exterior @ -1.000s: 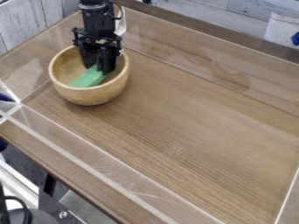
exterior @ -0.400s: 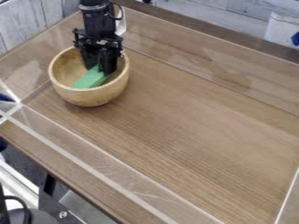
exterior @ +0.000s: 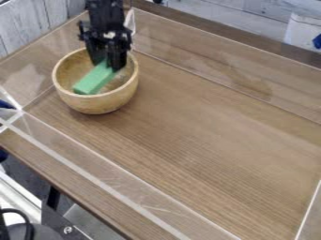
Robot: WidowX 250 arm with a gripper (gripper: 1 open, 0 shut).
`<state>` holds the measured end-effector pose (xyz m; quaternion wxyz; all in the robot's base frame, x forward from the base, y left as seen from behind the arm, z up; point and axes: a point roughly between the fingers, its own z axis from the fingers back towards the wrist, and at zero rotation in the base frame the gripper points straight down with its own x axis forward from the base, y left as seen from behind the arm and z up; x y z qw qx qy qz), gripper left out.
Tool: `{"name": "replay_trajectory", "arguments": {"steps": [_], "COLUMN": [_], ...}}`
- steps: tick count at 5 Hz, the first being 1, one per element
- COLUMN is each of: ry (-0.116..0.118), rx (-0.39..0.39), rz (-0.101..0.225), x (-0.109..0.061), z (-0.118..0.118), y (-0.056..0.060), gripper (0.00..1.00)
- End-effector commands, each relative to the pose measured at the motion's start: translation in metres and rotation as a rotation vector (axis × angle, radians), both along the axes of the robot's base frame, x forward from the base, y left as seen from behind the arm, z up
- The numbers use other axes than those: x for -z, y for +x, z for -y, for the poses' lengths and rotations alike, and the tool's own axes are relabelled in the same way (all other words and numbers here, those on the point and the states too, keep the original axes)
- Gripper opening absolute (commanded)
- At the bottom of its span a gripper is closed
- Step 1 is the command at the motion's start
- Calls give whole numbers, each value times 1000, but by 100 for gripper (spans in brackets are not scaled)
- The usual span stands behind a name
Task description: Remove the green block from inside the brown bowl and put it on the table
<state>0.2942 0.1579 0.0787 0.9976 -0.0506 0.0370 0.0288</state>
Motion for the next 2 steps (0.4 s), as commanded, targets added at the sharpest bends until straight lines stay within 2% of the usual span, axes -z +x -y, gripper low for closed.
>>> {"name": "replay_trajectory", "arguments": {"steps": [1,2], "ry": [28,7], "rx": [29,71], "rz": [123,161], "x": [-53,-76], "z": [10,29], "y": [10,12], "gripper": [0,0]}}
